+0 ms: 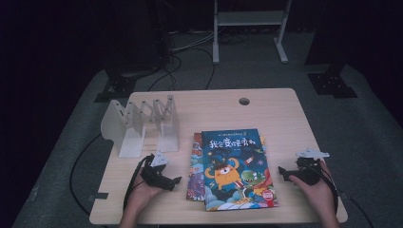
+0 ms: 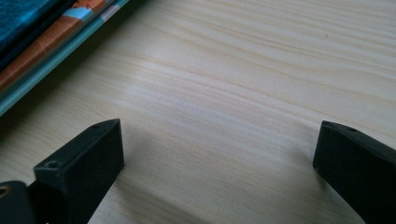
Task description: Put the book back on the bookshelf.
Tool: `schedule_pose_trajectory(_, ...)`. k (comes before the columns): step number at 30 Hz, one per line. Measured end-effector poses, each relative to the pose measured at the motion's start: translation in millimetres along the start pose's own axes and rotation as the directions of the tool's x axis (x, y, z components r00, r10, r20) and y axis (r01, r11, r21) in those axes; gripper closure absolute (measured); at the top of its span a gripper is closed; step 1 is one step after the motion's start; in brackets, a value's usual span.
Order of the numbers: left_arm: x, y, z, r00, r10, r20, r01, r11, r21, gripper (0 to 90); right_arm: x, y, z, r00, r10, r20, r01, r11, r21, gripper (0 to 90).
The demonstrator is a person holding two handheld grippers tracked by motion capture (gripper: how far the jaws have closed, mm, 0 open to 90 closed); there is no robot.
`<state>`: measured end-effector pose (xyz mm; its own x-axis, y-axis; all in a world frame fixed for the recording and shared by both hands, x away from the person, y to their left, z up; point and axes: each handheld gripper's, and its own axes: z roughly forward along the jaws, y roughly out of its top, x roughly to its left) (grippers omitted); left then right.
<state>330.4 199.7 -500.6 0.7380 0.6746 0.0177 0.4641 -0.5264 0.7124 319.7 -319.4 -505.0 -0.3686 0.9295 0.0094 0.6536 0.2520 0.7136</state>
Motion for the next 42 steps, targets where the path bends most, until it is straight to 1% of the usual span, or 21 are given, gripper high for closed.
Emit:
schedule_pose_trajectory(2,-0.1,0.0,-0.3,1.0000,0.000,0.000,0.000,1.0000,0.003,0.0,0.0,0.0,0.0,1.0000,0.000,0.001,0.000,1.000,-0.001,2.0)
schedule_pose_trajectory(3,-0.2,-0.1,-0.4,1.0000,-0.001,-0.001,0.001,1.0000,0.003,0.0,-0.1,-0.4,-0.6,1.0000,0.005,0.006,-0.004,1.000,-0.008,6.8)
schedule_pose_trajectory(4,-0.3,-0.4,-0.6,1.0000,-0.001,-0.001,0.001,1.0000,0.002,0.0,0.2,-1.4,-2.7,0.9998,0.016,0.012,-0.015,1.000,-0.023,15.8)
schedule_pose_trajectory(5,-0.3,-0.4,-0.6,1.0000,-0.001,-0.001,0.001,1.0000,0.002,0.0,0.2,-1.4,-2.7,0.9998,0.016,0.012,-0.015,1.000,-0.023,15.8)
schedule_pose_trajectory(6,-0.6,-1.0,-0.9,1.0000,-0.002,-0.002,0.002,1.0000,-0.002,0.0,0.6,-2.6,-5.1,0.9997,0.020,0.014,-0.019,0.999,-0.044,20.9)
schedule_pose_trajectory(8,-0.7,-1.2,-0.9,1.0000,-0.003,-0.002,0.003,1.0000,-0.003,0.0,1.5,-2.5,-6.0,0.9998,0.017,0.012,-0.017,0.999,-0.044,26.3)
schedule_pose_trajectory(12,-0.7,-1.2,-0.9,1.0000,-0.004,-0.002,0.004,1.0000,-0.003,0.0,3.1,-1.2,-7.4,0.9998,0.019,0.011,-0.019,0.999,-0.033,29.5)
schedule_pose_trajectory(14,-0.7,-1.2,-1.0,1.0000,-0.003,-0.002,0.003,1.0000,-0.003,0.0,3.2,1.9,-10.1,0.9996,0.027,0.006,-0.027,0.999,-0.027,30.0)
schedule_pose_trajectory(16,-0.7,-1.2,-0.9,1.0000,-0.004,-0.002,0.004,1.0000,-0.004,0.0,3.3,7.2,-15.1,0.9993,0.036,-0.006,-0.036,0.998,-0.046,30.4)
schedule_pose_trajectory(20,-0.7,-1.2,-0.9,1.0000,-0.004,-0.002,0.004,1.0000,-0.003,0.0,6.6,16.6,-21.5,0.9981,0.049,-0.038,-0.051,0.997,-0.059,30.7)
schedule_pose_trajectory(23,-0.7,-1.2,-0.9,1.0000,-0.003,-0.002,0.003,1.0000,-0.003,0.0,8.5,22.7,-24.0,0.9980,0.051,-0.037,-0.054,0.996,-0.074,31.4)
schedule_pose_trajectory(24,-0.7,-1.3,-1.0,1.0000,-0.004,-0.003,0.004,1.0000,-0.003,0.0,11.0,30.3,-25.9,0.9972,0.054,-0.051,-0.059,0.994,-0.087,31.4)
schedule_pose_trajectory(25,-0.8,-1.5,-1.2,1.0000,-0.007,-0.006,0.007,1.0000,-0.004,0.0,11.0,30.3,-25.9,0.9972,0.054,-0.051,-0.059,0.994,-0.087,31.4)
schedule_pose_trajectory(26,-0.8,-2.1,-1.9,0.9999,-0.011,-0.013,0.011,0.9999,-0.002,0.0,14.8,38.3,-25.2,0.9968,0.044,-0.067,-0.050,0.995,-0.090,31.4)
schedule_pose_trajectory(27,-0.8,-2.1,-1.9,0.9999,-0.011,-0.013,0.011,0.9999,-0.002,0.0,14.8,38.3,-25.2,0.9968,0.044,-0.067,-0.050,0.995,-0.090,31.4)
schedule_pose_trajectory(32,-0.8,-3.2,-3.0,0.9999,-0.011,-0.010,0.011,0.9999,-0.002,0.0,26.8,58.0,-12.5,0.9948,0.008,-0.102,-0.017,0.995,-0.094,31.7)
schedule_pose_trajectory(35,-0.1,-2.8,-2.6,0.9999,-0.008,-0.009,0.008,1.0000,-0.003,0.0,29.8,63.4,-7.9,0.9934,0.003,-0.115,-0.014,0.996,-0.090,31.6)
schedule_pose_trajectory(38,0.3,-2.7,-2.6,1.0000,-0.005,-0.005,0.005,1.0000,-0.004,0.0,36.7,73.7,0.3,0.9902,-0.007,-0.139,-0.005,0.997,-0.081,31.2)
schedule_pose_trajectory(39,0.3,-2.7,-2.6,1.0000,-0.005,-0.005,0.005,1.0000,-0.004,0.0,38.2,76.0,2.5,0.9895,-0.011,-0.144,-0.002,0.996,-0.090,31.3)
schedule_pose_trajectory(41,0.4,-2.4,-2.5,1.0000,-0.001,-0.001,0.001,1.0000,-0.001,0.0,39.7,78.5,4.9,0.9886,-0.012,-0.150,-0.001,0.996,-0.084,31.0)
schedule_pose_trajectory(42,0.5,-1.4,-3.2,1.0000,0.002,-0.001,-0.002,1.0000,0.009,0.0,43.5,83.3,10.1,0.9889,-0.022,-0.147,0.013,0.998,-0.064,30.7)
